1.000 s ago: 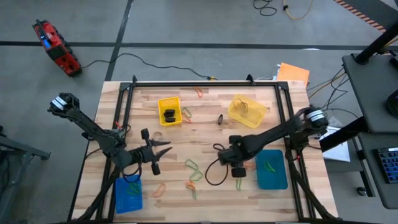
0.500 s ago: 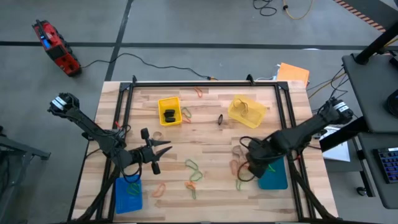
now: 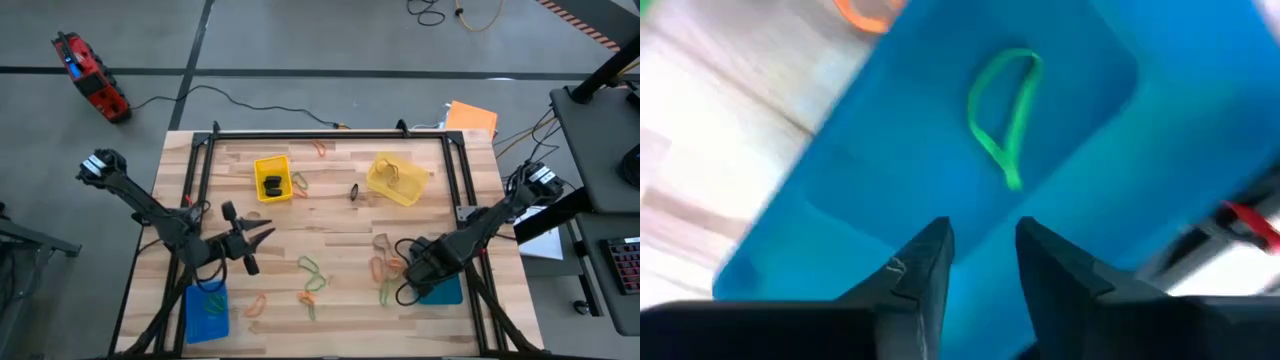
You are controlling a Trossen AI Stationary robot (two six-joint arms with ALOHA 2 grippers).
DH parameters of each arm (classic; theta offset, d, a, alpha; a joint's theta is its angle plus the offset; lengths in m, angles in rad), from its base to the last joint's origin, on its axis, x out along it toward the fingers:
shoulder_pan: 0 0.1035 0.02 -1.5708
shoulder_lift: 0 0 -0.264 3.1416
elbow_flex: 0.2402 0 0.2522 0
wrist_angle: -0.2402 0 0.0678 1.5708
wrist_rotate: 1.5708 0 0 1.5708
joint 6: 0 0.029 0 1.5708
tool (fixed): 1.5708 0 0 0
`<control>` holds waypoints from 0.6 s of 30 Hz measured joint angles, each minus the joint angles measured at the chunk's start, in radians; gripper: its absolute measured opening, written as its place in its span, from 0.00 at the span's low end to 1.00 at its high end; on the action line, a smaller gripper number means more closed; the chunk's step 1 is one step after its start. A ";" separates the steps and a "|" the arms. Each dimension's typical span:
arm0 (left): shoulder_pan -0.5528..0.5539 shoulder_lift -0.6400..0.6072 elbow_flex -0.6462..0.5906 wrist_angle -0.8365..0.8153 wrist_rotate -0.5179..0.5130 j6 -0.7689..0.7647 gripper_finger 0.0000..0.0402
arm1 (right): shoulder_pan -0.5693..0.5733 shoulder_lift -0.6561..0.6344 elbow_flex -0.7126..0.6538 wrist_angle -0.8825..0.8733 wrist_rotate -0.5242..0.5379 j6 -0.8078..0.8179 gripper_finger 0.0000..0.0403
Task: Sort rubber bands into baskets
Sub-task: Put the green rubber band into the left blue bin
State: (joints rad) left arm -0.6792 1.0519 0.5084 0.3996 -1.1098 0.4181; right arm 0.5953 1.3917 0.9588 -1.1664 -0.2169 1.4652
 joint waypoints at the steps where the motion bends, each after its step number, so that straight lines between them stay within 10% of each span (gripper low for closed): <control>1: 0.001 -0.004 0.012 0.000 -0.001 0.022 0.20 | 0.000 0.000 -0.015 0.019 0.001 -0.005 0.29; 18: 0.009 -0.019 0.176 -0.022 -0.008 0.249 0.20 | 0.000 0.004 -0.126 0.062 0.060 -0.115 0.41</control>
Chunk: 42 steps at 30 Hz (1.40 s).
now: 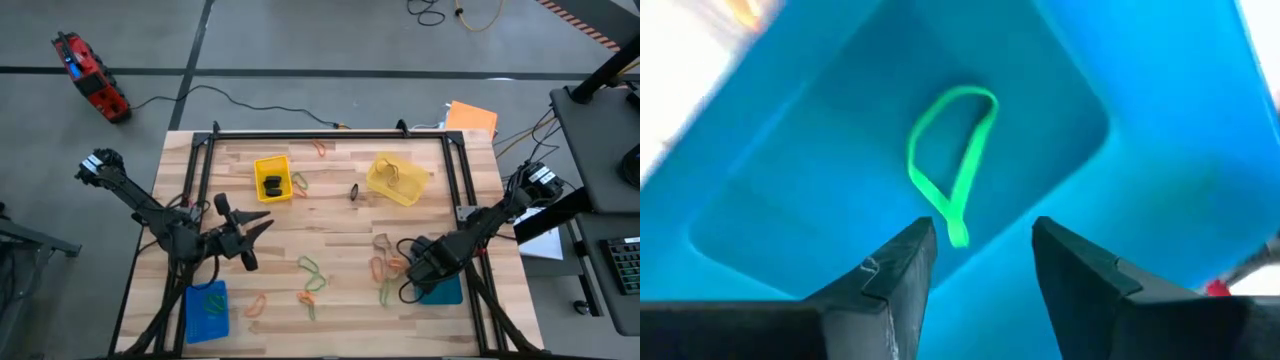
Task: Sort rubber bands into baskets
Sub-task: Put the green rubber band into the left blue bin
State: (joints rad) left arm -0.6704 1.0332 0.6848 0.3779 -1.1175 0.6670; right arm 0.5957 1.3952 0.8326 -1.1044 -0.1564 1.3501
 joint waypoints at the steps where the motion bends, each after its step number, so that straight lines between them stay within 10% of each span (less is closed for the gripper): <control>1: 0.000 0.000 0.004 0.000 0.000 0.003 0.20 | 0.000 0.000 -0.001 0.007 0.004 -0.006 0.41; 42: 0.000 -0.001 0.008 -0.004 -0.001 0.005 0.20 | 0.015 0.097 -0.054 0.132 -0.008 -0.091 0.33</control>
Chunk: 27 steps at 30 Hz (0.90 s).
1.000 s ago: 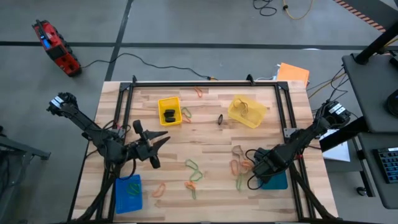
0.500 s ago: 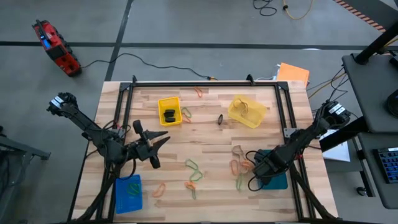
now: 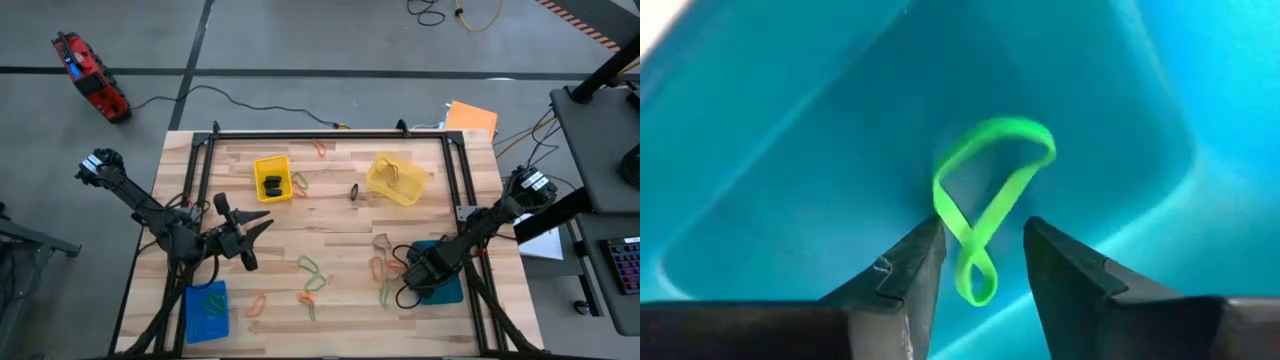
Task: Sort rubber bands into baskets
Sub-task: Put the green rubber band into the left blue bin
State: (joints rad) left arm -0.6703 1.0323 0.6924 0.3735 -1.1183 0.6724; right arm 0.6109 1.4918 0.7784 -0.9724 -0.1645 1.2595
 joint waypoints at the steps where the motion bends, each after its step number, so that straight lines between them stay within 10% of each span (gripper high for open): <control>1: 0.000 0.000 0.000 0.000 0.000 0.000 0.20 | 0.000 0.000 0.000 0.000 0.000 0.000 0.32; 15: 0.000 0.000 0.000 0.000 0.000 0.009 0.20 | 0.000 -0.015 0.007 -0.021 0.004 0.042 0.04; 27: 0.000 0.000 0.001 0.000 0.000 0.044 0.20 | 0.000 -0.124 0.018 -0.027 0.012 0.104 0.02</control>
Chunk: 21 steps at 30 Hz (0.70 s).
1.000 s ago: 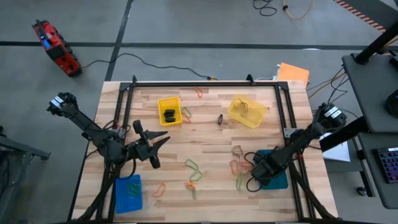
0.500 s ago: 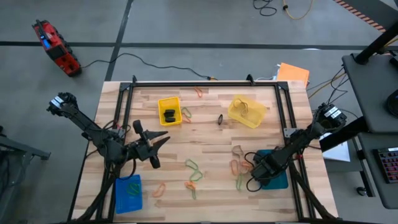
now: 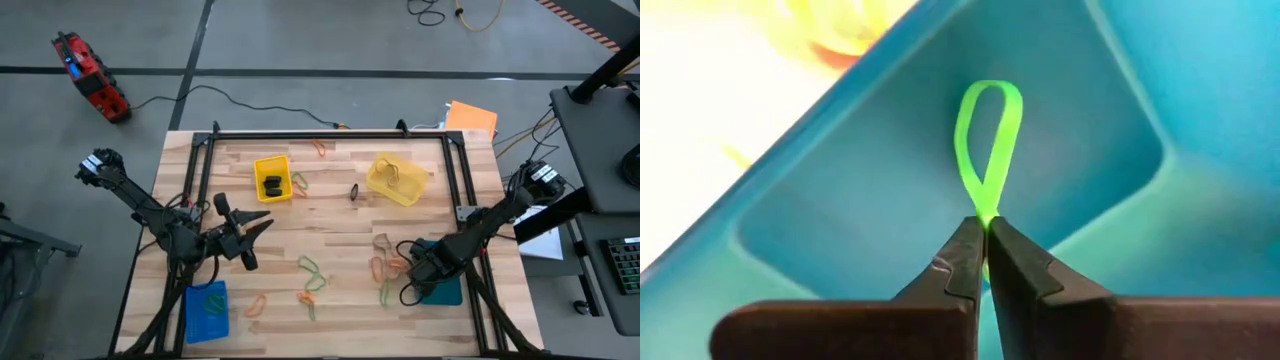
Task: Sort rubber bands into baskets
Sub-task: Put the green rubber band into the left blue bin
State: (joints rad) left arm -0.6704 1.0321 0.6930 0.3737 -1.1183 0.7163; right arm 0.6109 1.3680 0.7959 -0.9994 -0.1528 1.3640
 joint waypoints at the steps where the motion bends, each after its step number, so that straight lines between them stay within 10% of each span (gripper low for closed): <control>1: 0.000 0.000 0.000 0.000 0.000 0.000 0.20 | 0.000 -0.016 0.000 -0.004 0.000 0.004 0.02; 12: -0.002 -0.001 0.000 -0.030 -0.104 -0.091 0.20 | 0.011 -0.057 0.303 -0.357 0.327 0.011 0.02; 17: -0.028 -0.001 0.000 -0.189 -0.103 -0.292 0.20 | -0.003 -0.052 0.440 -0.194 0.738 -0.299 0.02; 21: -0.042 -0.001 0.000 -0.340 0.045 -0.545 0.20 | -0.067 -0.032 0.459 0.159 0.844 -0.750 0.02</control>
State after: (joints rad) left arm -0.7120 1.0313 0.6933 0.0341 -1.0729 0.1711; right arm 0.5435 1.3358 1.2547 -0.8406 0.6917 0.6135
